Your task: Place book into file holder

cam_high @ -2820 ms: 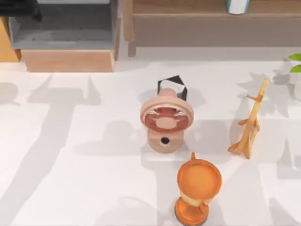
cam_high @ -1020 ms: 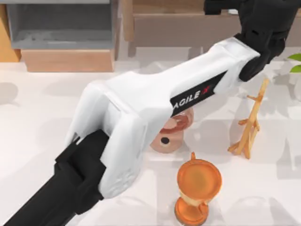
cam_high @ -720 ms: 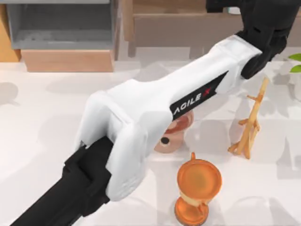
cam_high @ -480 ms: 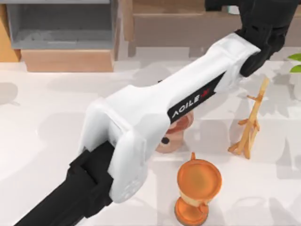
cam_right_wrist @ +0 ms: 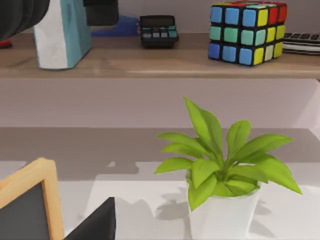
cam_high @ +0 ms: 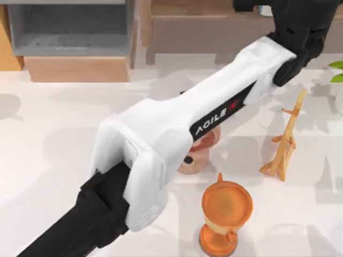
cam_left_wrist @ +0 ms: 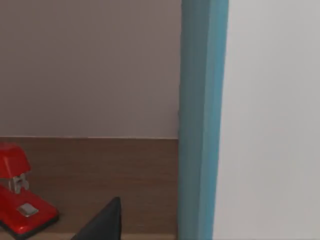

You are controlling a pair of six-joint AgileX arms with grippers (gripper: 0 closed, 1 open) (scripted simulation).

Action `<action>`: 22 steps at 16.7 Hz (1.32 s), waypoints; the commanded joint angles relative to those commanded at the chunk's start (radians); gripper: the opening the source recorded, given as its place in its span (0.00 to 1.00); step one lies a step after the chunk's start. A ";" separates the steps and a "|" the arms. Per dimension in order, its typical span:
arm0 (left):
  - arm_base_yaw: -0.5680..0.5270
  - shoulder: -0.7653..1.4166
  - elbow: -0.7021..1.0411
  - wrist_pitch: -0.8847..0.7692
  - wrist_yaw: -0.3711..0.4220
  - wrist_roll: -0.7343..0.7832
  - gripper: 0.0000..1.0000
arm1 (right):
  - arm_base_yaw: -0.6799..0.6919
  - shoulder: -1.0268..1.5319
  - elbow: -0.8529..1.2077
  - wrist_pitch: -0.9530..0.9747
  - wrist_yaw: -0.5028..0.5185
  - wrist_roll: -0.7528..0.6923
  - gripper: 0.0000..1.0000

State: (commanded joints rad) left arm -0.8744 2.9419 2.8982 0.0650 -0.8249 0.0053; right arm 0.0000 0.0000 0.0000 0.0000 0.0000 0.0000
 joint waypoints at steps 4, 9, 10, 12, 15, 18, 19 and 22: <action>0.000 0.000 0.000 0.000 0.000 0.000 0.55 | 0.000 0.000 0.000 0.000 0.000 0.000 1.00; 0.000 0.000 0.000 0.000 0.000 0.000 0.17 | 0.000 0.000 0.000 0.000 0.000 0.000 1.00; 0.000 0.000 0.000 0.000 0.000 0.000 0.10 | 0.000 0.000 0.000 0.000 0.000 0.000 1.00; 0.000 0.000 0.000 0.000 0.000 0.000 0.00 | 0.000 0.000 0.000 0.000 0.000 0.000 1.00; 0.000 0.000 0.000 0.000 0.000 0.000 0.00 | 0.000 0.000 0.000 0.000 0.000 0.000 1.00; 0.000 0.000 0.000 0.000 0.000 0.000 0.00 | 0.000 0.000 0.000 0.000 0.000 0.000 1.00; 0.000 0.000 0.000 0.000 0.000 0.000 0.00 | 0.000 0.000 0.000 0.000 0.000 0.000 1.00; -0.005 -0.007 0.000 -0.007 0.000 0.002 0.00 | 0.000 0.000 0.000 0.000 0.000 0.000 1.00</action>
State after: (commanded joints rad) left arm -0.8793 2.9349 2.8984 0.0583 -0.8252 0.0069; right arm 0.0000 0.0000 0.0000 0.0000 0.0000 0.0000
